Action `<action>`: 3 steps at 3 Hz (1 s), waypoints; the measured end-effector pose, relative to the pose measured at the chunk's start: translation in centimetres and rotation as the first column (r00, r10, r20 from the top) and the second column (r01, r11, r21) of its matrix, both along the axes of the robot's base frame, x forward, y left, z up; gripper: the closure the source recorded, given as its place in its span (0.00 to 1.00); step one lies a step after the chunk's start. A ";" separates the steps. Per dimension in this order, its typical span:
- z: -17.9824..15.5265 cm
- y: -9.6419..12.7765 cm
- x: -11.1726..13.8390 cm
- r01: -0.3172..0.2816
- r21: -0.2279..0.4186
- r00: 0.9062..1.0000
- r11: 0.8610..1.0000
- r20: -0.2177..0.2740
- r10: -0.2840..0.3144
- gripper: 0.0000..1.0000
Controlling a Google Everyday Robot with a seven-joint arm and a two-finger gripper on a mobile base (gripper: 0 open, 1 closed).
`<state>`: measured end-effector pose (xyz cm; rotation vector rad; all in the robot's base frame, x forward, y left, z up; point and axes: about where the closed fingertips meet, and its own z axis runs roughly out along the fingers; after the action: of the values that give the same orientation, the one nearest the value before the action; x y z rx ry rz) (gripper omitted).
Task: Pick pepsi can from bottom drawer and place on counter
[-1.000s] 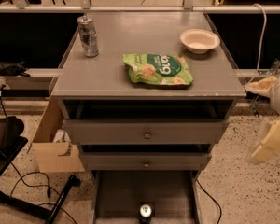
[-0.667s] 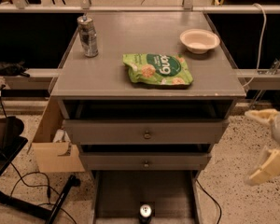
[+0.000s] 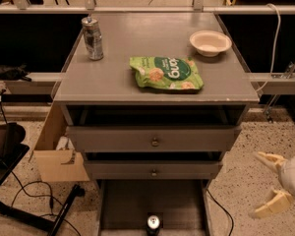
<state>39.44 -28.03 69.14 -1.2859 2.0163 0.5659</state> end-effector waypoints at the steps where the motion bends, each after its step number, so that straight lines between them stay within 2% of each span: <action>1: -4.0 -1.4 -1.4 0.052 0.083 0.999 0.995 -0.001 -0.052 0.00; 2: -4.0 -1.4 -1.3 0.052 0.084 0.999 0.995 -0.001 -0.052 0.00; 3: -6.7 0.4 0.6 -0.027 0.127 0.997 0.991 0.081 0.017 0.00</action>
Offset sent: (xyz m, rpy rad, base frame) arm -0.0095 -0.0105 -0.0301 0.0653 -0.0025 -0.0413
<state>40.09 -27.62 62.45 -1.2351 1.8717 0.6341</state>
